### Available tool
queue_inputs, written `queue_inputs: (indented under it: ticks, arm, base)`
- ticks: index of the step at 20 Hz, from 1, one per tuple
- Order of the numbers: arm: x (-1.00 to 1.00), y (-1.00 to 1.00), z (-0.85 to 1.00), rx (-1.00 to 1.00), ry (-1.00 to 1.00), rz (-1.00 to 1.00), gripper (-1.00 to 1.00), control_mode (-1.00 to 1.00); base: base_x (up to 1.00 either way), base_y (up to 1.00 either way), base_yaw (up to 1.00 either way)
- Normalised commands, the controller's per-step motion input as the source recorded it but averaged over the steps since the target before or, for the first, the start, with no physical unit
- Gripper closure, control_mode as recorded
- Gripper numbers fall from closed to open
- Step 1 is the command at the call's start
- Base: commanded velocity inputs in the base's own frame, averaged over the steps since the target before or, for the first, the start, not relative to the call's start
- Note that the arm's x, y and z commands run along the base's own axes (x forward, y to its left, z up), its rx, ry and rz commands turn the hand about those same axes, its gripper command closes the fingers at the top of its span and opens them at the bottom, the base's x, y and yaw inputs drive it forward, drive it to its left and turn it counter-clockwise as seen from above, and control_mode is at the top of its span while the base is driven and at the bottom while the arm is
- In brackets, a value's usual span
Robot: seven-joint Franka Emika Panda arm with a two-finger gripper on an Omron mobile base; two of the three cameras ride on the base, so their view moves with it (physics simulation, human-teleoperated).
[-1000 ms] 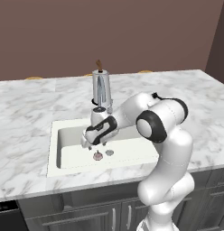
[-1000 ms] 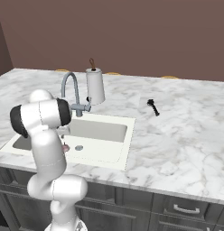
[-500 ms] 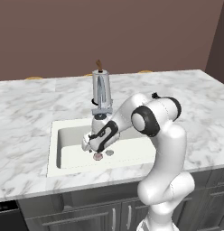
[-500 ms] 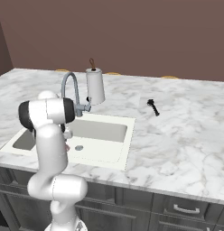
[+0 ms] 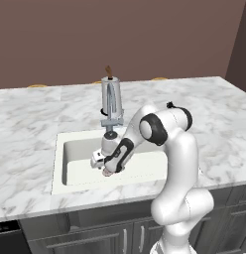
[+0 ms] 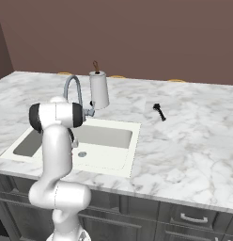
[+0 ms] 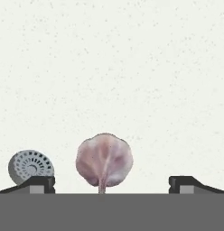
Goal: Turn on the sink faucet. Then move the garlic from the counter to the sink. Turn off the sink. Move the vegetable from the sink to the pot next to the stove. Finally move the pot to the rear left burner.
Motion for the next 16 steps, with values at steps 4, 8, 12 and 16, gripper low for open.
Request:
queue_inputs:
  ticks: [4, 8, 12, 16]
  arm:
    - [0.10, 0.00, -0.25, 0.00, -0.04, -0.03, -1.00, -1.00]
    - [0.00, 0.00, -0.16, 0.00, -0.03, -0.02, -1.00, -1.00]
    - [0.00, 0.00, -0.14, 0.00, -0.03, -0.02, -1.00, -1.00]
    - [0.00, 0.00, -0.17, 0.00, -0.03, -0.02, -1.00, -1.00]
  base:
    - [0.00, 0.00, 0.00]
    - [0.00, 0.00, 0.00]
    - [0.00, 0.00, 0.00]
    - [0.00, 0.00, 0.00]
